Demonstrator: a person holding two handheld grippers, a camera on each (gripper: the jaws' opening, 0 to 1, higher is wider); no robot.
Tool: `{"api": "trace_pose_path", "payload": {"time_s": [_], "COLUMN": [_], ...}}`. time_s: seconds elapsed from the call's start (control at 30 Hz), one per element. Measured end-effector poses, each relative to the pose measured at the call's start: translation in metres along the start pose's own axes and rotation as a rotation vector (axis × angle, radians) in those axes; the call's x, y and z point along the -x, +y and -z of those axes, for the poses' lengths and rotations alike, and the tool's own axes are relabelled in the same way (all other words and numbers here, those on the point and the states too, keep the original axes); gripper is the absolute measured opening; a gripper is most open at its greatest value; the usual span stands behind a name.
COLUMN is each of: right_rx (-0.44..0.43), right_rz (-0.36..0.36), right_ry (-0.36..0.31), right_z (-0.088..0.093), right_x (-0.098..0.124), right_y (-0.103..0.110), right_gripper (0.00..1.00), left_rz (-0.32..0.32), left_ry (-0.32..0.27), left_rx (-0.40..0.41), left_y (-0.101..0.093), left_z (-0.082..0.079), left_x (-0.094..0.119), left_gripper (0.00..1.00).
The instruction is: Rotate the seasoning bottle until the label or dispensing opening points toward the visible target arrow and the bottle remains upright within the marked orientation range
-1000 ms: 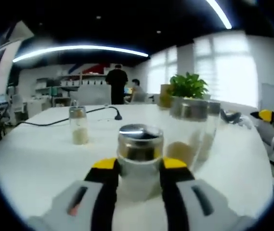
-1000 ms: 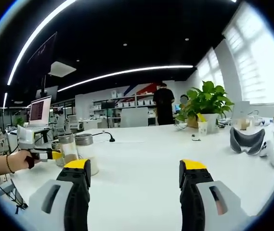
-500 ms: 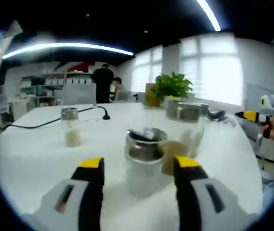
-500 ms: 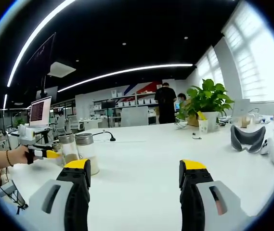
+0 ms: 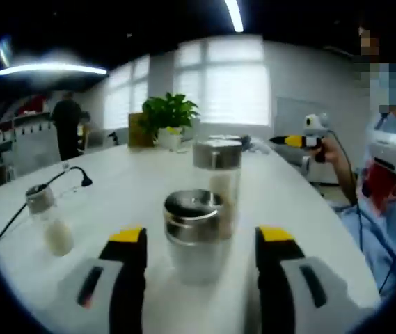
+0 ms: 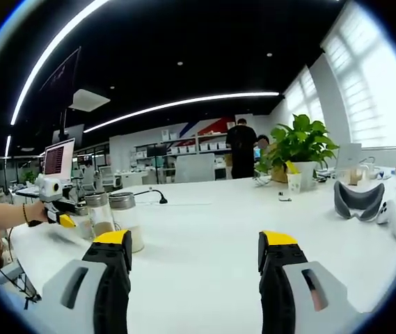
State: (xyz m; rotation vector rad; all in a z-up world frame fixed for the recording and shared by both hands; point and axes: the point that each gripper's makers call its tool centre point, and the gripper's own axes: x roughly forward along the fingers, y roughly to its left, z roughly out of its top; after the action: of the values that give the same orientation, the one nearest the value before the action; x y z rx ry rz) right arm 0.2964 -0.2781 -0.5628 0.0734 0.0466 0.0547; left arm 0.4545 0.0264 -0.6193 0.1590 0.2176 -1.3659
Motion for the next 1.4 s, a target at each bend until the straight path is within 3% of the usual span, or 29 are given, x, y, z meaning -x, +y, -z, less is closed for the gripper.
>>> {"api": "trace_pose_path", "payload": {"time_s": [0.07, 0.2, 0.37, 0.57, 0.7, 1.0, 1.13, 1.4], "right_rx": [0.013, 0.011, 0.016, 0.074, 0.078, 0.078, 0.071, 0.066], "right_rz": [-0.011, -0.017, -0.015, 0.034, 0.027, 0.005, 0.009, -0.019], "right_ry": [0.002, -0.002, -0.001, -0.001, -0.004, -0.003, -0.022, 0.004], "right_z": [-0.001, -0.002, -0.002, -0.007, -0.008, -0.007, -0.011, -0.005], "right_x": [0.0, 0.0, 0.0, 0.007, 0.006, 0.005, 0.006, 0.002], "right_y": [0.002, 0.003, 0.001, -0.014, -0.013, -0.008, -0.01, -0.004], "right_gripper": [0.76, 0.75, 0.74, 0.74, 0.74, 0.76, 0.83, 0.91], "left_rz": [0.024, 0.067, 0.049, 0.045, 0.035, -0.032, -0.102, -0.214], "left_ry": [0.018, 0.027, 0.004, 0.011, 0.01, -0.02, -0.013, -0.009], "left_rx": [-0.01, -0.011, -0.022, -0.029, -0.035, -0.016, -0.006, 0.013], "left_y": [-0.004, -0.007, 0.0, 0.001, 0.001, -0.001, -0.001, 0.0], "left_z": [0.003, 0.008, 0.005, 0.008, 0.008, 0.006, 0.007, 0.009], "left_x": [-0.004, -0.012, -0.014, -0.013, -0.013, -0.014, -0.013, -0.009], "left_gripper": [0.59, 0.59, 0.36, 0.36, 0.36, 0.36, 0.36, 0.36]}}
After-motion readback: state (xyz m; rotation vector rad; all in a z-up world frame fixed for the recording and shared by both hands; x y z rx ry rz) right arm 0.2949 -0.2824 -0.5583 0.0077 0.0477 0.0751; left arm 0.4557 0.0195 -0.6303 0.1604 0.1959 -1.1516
